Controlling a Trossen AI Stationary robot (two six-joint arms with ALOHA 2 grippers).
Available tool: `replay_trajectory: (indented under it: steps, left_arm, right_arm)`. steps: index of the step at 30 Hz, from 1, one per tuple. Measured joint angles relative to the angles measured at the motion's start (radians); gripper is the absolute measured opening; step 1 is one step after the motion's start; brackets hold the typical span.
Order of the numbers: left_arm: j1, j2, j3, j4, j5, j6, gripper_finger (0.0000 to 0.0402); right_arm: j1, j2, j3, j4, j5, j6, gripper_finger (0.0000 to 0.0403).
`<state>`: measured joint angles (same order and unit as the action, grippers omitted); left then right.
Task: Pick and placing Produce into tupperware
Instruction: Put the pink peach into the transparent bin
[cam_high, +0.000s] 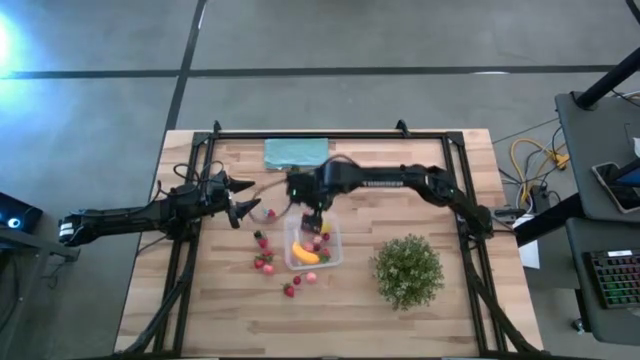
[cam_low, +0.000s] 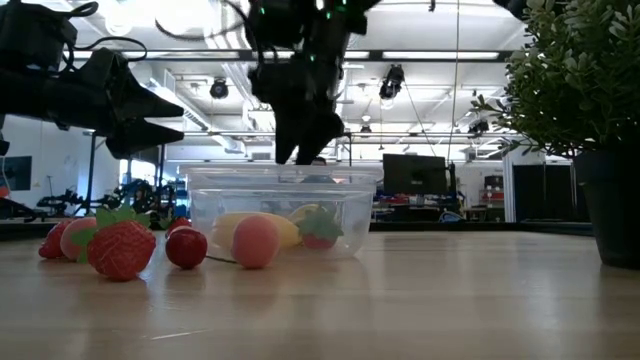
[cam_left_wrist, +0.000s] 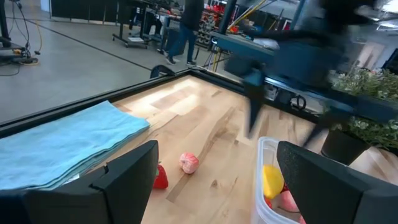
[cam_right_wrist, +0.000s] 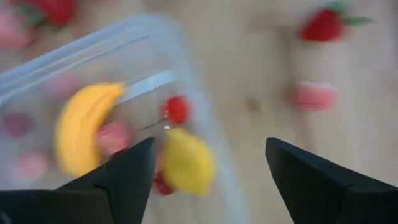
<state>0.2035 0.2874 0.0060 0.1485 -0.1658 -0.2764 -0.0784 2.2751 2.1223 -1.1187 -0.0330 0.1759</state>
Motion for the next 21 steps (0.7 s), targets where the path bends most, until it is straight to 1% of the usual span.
replay_trajectory:
  steps: [3, 7, 9, 18, 21]
  left_arm:
    - [0.0, 0.0, 0.0, 0.0, 0.0, 0.0, 0.0314]
    - [0.0, -0.001, 0.0, 0.0, 0.0, 0.0, 0.0314]
    - [0.0, 0.0, 0.0, 0.0, 0.0, 0.0, 0.0314]
    - [0.0, 0.0, 0.0, 0.0, 0.0, 0.0, 0.0314]
    - [0.0, -0.001, 0.0, 0.0, 0.0, 0.0, 0.0314]
  right_arm:
    - [-0.069, 0.002, 0.0, 0.0, -0.018, 0.074, 0.0298]
    - [-0.155, 0.03, 0.0, 0.007, -0.047, 0.205, 0.0296]
    - [-0.184, 0.05, 0.0, 0.008, -0.048, 0.227, 0.0292]
    - [-0.192, 0.122, 0.0, 0.11, -0.052, 0.197, 0.0276]
    - [-0.194, 0.131, 0.0, 0.126, -0.003, 0.21, 0.0269]
